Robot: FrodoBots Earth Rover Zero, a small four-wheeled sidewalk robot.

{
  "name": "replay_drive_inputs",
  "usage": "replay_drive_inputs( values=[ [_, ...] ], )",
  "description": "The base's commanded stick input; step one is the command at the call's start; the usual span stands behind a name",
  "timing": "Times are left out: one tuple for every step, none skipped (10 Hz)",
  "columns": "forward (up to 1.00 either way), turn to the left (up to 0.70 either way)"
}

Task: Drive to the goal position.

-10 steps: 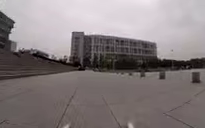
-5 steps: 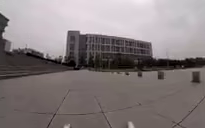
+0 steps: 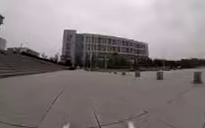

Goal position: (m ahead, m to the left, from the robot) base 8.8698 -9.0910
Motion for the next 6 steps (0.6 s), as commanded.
replay_drive_inputs(
  values=[
    [0.70, -0.13],
    [0.70, -0.13],
    [0.70, -0.13],
    [0.70, -0.13],
    [0.70, -0.13],
    [0.70, -0.13]
  ],
)
